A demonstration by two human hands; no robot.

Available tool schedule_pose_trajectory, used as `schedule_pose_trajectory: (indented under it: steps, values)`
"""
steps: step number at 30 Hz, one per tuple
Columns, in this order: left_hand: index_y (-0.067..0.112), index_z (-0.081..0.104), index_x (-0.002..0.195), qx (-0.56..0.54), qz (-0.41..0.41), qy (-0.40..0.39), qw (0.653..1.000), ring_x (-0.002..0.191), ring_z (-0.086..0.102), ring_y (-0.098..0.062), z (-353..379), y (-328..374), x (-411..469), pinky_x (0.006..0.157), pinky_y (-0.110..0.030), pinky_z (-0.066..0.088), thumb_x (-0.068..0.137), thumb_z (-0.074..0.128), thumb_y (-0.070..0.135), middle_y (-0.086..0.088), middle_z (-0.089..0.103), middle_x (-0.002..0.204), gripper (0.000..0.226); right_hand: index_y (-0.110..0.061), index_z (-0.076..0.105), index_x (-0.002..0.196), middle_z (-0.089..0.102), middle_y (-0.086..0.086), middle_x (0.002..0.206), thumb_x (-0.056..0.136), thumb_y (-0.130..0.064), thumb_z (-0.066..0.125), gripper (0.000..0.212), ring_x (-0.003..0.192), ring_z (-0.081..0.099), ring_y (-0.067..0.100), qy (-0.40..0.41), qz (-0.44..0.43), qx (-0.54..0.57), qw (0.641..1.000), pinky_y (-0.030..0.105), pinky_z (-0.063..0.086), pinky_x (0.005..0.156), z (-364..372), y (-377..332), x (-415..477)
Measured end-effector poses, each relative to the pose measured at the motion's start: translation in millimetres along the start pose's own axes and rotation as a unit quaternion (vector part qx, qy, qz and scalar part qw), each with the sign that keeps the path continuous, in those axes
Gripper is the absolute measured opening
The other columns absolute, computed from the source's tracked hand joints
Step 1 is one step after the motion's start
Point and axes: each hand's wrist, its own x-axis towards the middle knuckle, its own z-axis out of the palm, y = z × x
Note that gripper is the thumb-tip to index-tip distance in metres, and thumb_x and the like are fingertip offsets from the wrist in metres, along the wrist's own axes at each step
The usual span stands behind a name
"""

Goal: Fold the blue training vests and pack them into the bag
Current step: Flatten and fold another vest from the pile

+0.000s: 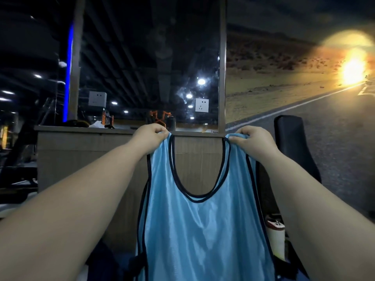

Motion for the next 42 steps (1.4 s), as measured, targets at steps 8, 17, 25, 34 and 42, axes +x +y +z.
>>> schedule_pose_trajectory:
  steps: [8,17,25,34,42]
  values:
    - [0.021,0.068,0.107,0.141,-0.021,-0.079,0.987,0.099,0.061,-0.022,16.7,-16.4,-5.8,0.082,-0.036,0.050,0.101,0.048,0.027,0.000,0.067,0.104,0.022,-0.018,0.072,0.090,0.065,0.001,0.081,0.088,-0.040,0.068,0.022,0.066,0.055,0.014,-0.089,0.043,0.015,0.995,0.027,0.044,0.059,13.4,23.9,-7.4]
    - [0.009,0.065,0.104,0.165,-0.012,-0.130,0.978,0.099,0.059,-0.028,29.9,-19.5,-9.4,0.080,-0.038,0.047,0.097,0.040,0.019,-0.007,0.064,0.106,0.028,-0.021,0.068,0.099,0.064,-0.001,0.090,0.099,-0.031,0.054,0.018,0.076,0.055,0.014,-0.138,0.067,0.029,0.988,0.028,0.044,0.066,32.3,36.0,-10.9]
    - [0.022,0.061,0.077,0.093,-0.039,-0.166,0.981,0.084,0.060,-0.017,31.7,-30.4,-7.8,0.074,-0.032,0.047,0.084,0.070,0.043,0.002,0.063,0.089,0.024,-0.015,0.064,0.086,0.059,0.000,0.076,0.090,-0.046,0.065,0.031,0.067,0.051,0.014,-0.165,0.022,-0.022,0.986,0.030,0.042,0.063,36.2,40.7,-15.7]
    - [0.019,0.065,0.083,0.087,-0.029,-0.158,0.983,0.084,0.062,-0.016,40.4,-36.6,-13.6,0.068,-0.029,0.048,0.083,0.070,0.051,0.001,0.066,0.094,0.032,-0.019,0.067,0.082,0.061,-0.007,0.074,0.078,-0.036,0.081,0.022,0.068,0.053,0.007,-0.211,0.009,0.009,0.977,0.022,0.041,0.062,41.8,43.5,-16.2]
    - [0.019,0.060,0.077,0.097,-0.041,-0.153,0.983,0.075,0.055,-0.013,39.7,-41.5,-14.8,0.062,-0.027,0.041,0.084,0.066,0.056,0.003,0.061,0.083,0.037,-0.023,0.075,0.082,0.073,-0.003,0.090,0.078,-0.026,0.082,0.009,0.092,0.069,0.017,-0.237,0.044,0.040,0.970,0.032,0.055,0.083,47.3,51.2,-9.9]
